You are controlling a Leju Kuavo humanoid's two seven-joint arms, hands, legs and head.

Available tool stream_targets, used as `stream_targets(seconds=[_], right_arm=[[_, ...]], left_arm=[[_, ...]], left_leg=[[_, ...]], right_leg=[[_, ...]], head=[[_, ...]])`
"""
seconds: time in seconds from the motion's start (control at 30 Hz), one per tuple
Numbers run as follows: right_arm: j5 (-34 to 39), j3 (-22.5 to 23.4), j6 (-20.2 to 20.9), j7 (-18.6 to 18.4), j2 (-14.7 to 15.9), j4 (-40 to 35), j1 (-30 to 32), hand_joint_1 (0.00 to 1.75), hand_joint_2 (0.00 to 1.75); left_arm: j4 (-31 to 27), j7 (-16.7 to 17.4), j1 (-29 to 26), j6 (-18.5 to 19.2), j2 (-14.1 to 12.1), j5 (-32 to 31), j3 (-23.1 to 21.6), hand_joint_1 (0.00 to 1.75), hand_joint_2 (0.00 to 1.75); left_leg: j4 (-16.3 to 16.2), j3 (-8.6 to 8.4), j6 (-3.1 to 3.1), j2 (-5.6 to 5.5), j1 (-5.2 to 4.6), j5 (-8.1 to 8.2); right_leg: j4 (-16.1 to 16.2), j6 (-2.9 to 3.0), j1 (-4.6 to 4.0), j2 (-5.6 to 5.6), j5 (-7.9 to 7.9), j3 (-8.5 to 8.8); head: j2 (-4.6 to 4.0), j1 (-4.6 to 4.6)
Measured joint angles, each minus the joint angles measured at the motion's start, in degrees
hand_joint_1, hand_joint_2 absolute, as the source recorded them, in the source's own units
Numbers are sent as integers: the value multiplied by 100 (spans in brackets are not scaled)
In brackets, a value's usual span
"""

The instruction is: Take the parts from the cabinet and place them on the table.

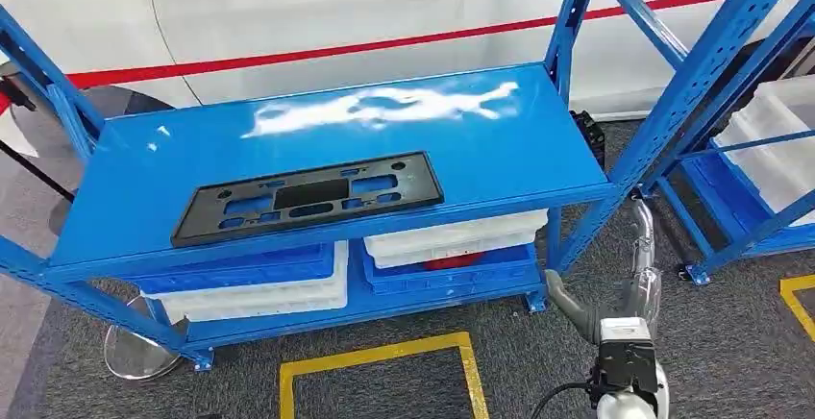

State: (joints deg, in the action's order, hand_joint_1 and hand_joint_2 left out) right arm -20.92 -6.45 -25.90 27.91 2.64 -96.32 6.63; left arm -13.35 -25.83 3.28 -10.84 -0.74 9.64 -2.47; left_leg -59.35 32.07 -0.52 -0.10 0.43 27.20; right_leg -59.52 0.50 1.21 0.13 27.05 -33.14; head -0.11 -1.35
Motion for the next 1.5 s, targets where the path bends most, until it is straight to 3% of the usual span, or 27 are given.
stream_targets(seconds=[0.1, 0.2, 0.23, 0.3, 0.33, 0.37, 0.4, 0.47, 0.5, 0.53, 0.67, 0.73, 0.77, 0.83, 0.9, 0.93, 0.97, 1.03, 1.07, 1.1, 1.2, 1.23, 1.27, 1.37, 1.4, 1.47, 1.5], right_arm=[[-468, -70, -96, -11, 20, -66, -68, 0, 175], [-1067, -188, -210, -31, 72, -118, -135, 0, 175], [-1205, -206, -238, -33, 96, -125, -183, 0, 175], [-1640, -325, -334, -118, 186, -120, -252, 0, 175], [-1822, -384, -369, -148, 216, -118, -264, 0, 175], [-2020, -464, -407, -195, 252, -103, -290, 0, 175], [-2230, -572, -437, -268, 301, -79, -341, 0, 175], [-2556, -803, -503, -438, 400, -37, -518, 0, 175], [-2660, -905, -522, -527, 429, -24, -593, 0, 175], [-2752, -1021, -536, -641, 446, -2, -664, 0, 175], [-3001, -1395, -597, -988, 496, 86, -810, 0, 175], [-3183, -1681, -619, -1238, 527, 166, -946, 0, 175], [-3263, -1794, -634, -1337, 551, 201, -999, 0, 175], [-3427, -2044, -675, -1574, 566, 324, -1106, 0, 175], [-3571, -2258, -706, -1760, 590, 466, -1173, 0, 175], [-3679, -2432, -717, -1891, 608, 583, -1222, 0, 175], [-3781, -2555, -728, -2013, 619, 658, -1265, 0, 175], [-3996, -2820, -778, -2241, 630, 853, -1408, 0, 175], [-4123, -2969, -813, -2363, 636, 980, -1484, 0, 175], [-4234, -3089, -833, -2466, 649, 1098, -1540, 0, 175], [-4555, -3380, -898, -2694, 666, 1441, -1604, 0, 175], [-4689, -3495, -918, -2783, 680, 1585, -1645, 0, 175], [-4783, -3567, -944, -2842, 695, 1686, -1675, 0, 175], [-5154, -3764, -1045, -3021, 719, 2186, -1700, 0, 175], [-5254, -3740, -1071, -3023, 719, 2360, -1630, 0, 175], [-5296, -3587, -1130, -2883, 706, 2592, -1480, 0, 175], [-5274, -3489, -1143, -2799, 673, 2651, -1445, 0, 175]], left_arm=[[0, 7, 22, 0, -4, -59, -2, 0, 0], [0, 26, 58, -4, -9, -114, -9, 0, 0], [0, 35, 78, -2, -11, -127, -13, 0, 0], [0, 61, 100, -2, -20, -184, -17, 0, 0], [0, 72, 102, 0, -22, -197, -22, 0, 0], [0, 88, 104, 2, -22, -214, -26, 0, 0], [0, 107, 108, 4, -22, -253, -33, 0, 0], [0, 122, 139, 9, -22, -302, -61, 0, 0], [0, 125, 153, 13, -22, -308, -68, 0, 0], [0, 131, 170, 13, -22, -319, -70, 0, 0], [0, 160, 182, 15, -31, -365, -77, 0, 0], [0, 175, 200, 15, -48, -391, -79, 0, 0], [0, 175, 206, 15, -44, -415, -83, 0, 0], [0, 199, 214, 24, -53, -444, -94, 0, 0], [0, 225, 211, 26, -55, -476, -103, 0, 0], [0, 234, 211, 31, -55, -492, -109, 0, 0], [0, 245, 217, 33, -57, -507, -111, 0, 0], [0, 267, 245, 39, -68, -562, -116, 0, 0], [0, 284, 275, 48, -68, -590, -118, 0, 0], [0, 295, 304, 52, -70, -605, -120, 0, 0], [0, 332, 320, 83, -74, -667, -122, 0, 0], [-2, 350, 329, 103, -74, -689, -125, 0, 0], [-2, 358, 345, 112, -74, -715, -125, 0, 0], [-2, 402, 415, 146, -87, -778, -125, 0, 0], [-2, 418, 418, 170, -87, -782, -125, 0, 0], [0, 433, 407, 231, -87, -780, -122, 0, 0], [-2, 433, 405, 253, -87, -772, -118, 0, 0]], left_leg=[[54, 6, 53, -9, -57, 7], [216, -73, 179, 4, -12, -105], [226, -69, 210, 4, -11, -122], [221, -42, 228, 4, -33, -128], [219, -36, 234, 5, -43, -126], [216, -39, 234, 5, -47, -125], [212, -41, 233, 4, -49, -124], [181, -48, 218, -2, -49, -106], [161, -44, 199, -2, -49, -92], [128, -18, 163, -9, -91, -70], [150, -13, 87, -9, -75, -84], [88, -1, 14, -11, -63, -23], [-111, 87, -18, -9, -63, 131], [-1028, 516, -76, -8, -22, 600], [-1639, 816, -107, -8, -7, 786], [-1589, 815, -119, -8, 10, 643], [-1259, 672, -122, -7, 22, 414], [-163, 144, -113, -5, 40, -141], [81, 26, -95, -11, 23, -66], [110, 37, -31, -27, -2, -94], [93, 64, 54, -30, -28, -105], [174, 36, 136, -18, 22, -161], [183, 33, 157, -16, 16, -169], [179, 61, 218, -5, -14, -173], [172, 64, 230, -8, -29, -167], [166, 48, 244, -34, -48, -142], [159, 36, 237, -38, -60, -135]], right_leg=[[16, -108, -8, 13, -32, -27], [-50, -205, -6, 6, 45, -33], [-307, -211, -7, 1, 234, -156], [-1258, -226, 0, -1, 689, -622], [-1575, -229, -1, -1, 766, -784], [-1654, -229, -1, -2, 695, -832], [-1465, -225, -1, -2, 516, -745], [-455, -178, -2, -7, -19, -249], [-15, -145, -9, -12, -115, -39], [64, -139, -56, -17, -52, 0], [59, -81, -55, -5, -71, -36], [136, -1, 0, -21, -120, -5], [150, 22, 6, -23, -122, 2], [147, 42, 1, -29, -123, -13], [138, 42, 2, -29, -122, -21], [133, 37, 6, -25, -119, -17], [125, 29, 11, -20, -113, -11], [100, -14, 23, -5, -85, 6], [82, -47, -7, 4, -73, -7], [64, -88, -11, 9, -76, -26], [121, -188, -5, 4, -113, -14], [81, -236, 16, 4, -66, -21], [-29, -246, 10, -5, 25, -60], [-1322, -264, 6, -8, 666, -681], [-1618, -263, 6, -8, 712, -831], [-1320, -226, -1, -8, 400, -706], [-855, -188, -12, -8, 140, -488]], head=[[0, 0], [0, 9], [0, 20], [0, 22], [0, 22], [0, 22], [0, 22], [0, 24], [0, 24], [0, 24], [0, 15], [0, 15], [0, 9], [0, 9], [0, 9], [0, 9], [0, 9], [0, 9], [0, 9], [0, 13], [-2, 15], [0, 17], [0, 17], [0, 20], [0, 20], [0, 20], [0, 20]])
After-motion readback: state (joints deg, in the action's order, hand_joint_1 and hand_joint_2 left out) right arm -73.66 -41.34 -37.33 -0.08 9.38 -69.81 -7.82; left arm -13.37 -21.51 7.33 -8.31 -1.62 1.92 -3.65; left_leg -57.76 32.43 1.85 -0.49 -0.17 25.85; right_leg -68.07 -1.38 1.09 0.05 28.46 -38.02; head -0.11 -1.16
